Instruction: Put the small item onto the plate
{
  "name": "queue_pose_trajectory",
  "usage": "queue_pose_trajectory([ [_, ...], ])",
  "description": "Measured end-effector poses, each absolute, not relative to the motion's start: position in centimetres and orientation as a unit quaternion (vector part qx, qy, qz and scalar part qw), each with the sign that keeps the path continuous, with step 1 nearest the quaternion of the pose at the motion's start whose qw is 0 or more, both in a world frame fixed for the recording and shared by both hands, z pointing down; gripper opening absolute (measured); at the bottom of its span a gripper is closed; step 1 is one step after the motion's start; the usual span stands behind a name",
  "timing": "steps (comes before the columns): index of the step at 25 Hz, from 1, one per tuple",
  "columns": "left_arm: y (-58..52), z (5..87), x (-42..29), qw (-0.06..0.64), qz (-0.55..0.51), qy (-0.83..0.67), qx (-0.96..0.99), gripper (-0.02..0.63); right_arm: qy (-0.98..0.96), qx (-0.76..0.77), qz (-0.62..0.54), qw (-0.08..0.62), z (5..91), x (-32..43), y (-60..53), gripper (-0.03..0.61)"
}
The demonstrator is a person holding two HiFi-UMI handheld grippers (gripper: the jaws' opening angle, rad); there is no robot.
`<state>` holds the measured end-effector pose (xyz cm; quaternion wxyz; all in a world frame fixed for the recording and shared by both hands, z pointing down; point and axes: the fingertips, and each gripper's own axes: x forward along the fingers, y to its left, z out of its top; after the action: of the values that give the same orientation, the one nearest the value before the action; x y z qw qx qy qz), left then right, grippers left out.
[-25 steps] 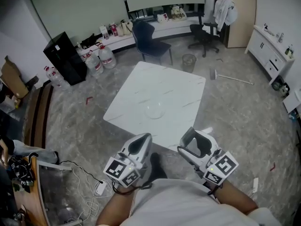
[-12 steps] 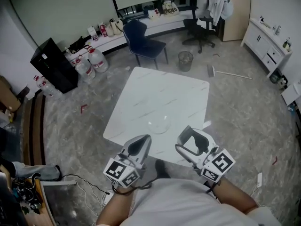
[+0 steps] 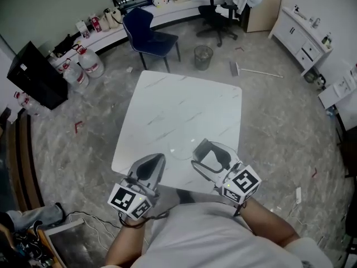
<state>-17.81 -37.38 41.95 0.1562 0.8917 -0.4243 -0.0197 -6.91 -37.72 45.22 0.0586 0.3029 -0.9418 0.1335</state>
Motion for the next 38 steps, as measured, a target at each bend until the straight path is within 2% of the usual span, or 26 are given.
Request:
queue_pose_trajectory([
  [6, -39.2, 45.0, -20.1, 0.185, -0.016, -0.418, 0.889, 0.006, -0.933, 0.301, 0.163, 0.109, 51.4, -9.3, -40.4, 0.302],
  [20, -40.4, 51.9, -19.9, 0.225, 0.006, -0.405, 0.886, 0.006, -0.912, 0.297, 0.206, 0.197, 67.0, -10.8, -44.3, 0.302],
  [38, -41.8, 55.4, -20.4, 0.229, 0.020, -0.425, 0.875, 0.006, -0.876, 0.275, 0.201, 0.341, 81.9, -11.3, -46.3, 0.302],
])
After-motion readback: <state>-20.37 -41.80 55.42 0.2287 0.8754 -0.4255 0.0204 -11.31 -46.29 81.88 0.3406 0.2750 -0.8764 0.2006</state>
